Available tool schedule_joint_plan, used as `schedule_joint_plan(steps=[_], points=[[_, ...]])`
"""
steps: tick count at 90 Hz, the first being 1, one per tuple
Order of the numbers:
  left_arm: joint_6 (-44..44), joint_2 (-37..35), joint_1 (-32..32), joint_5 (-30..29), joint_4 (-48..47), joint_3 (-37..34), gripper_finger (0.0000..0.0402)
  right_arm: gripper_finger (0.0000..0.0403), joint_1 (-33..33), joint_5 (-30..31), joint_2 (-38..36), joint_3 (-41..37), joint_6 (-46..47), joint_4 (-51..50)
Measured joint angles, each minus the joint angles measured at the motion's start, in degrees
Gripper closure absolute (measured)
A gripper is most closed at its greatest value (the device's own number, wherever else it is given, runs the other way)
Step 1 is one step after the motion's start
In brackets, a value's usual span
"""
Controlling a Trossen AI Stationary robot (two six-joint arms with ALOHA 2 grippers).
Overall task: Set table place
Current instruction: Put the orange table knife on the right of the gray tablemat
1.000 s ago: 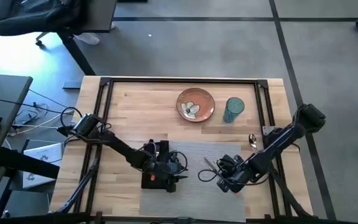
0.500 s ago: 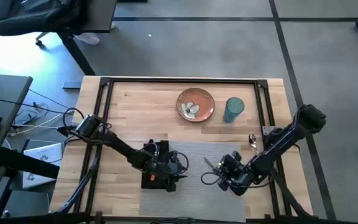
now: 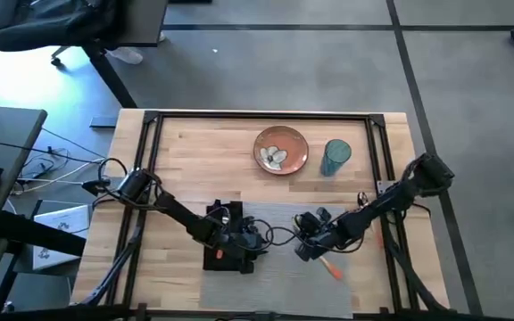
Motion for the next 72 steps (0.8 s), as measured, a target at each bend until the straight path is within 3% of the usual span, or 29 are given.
schedule_joint_plan(steps=[51,72], points=[[0.0,0.0,-0.1,-0.4,-0.1,0.0,0.0273,0.0403,-0.5,-0.2,0.9,0.3,2.7,-4.9],[0.0,0.1,0.0,-0.7,-0.3,0.0,0.0273,0.0403,-0.5,-1.3,-2.3,0.0,6.4,-14.2]])
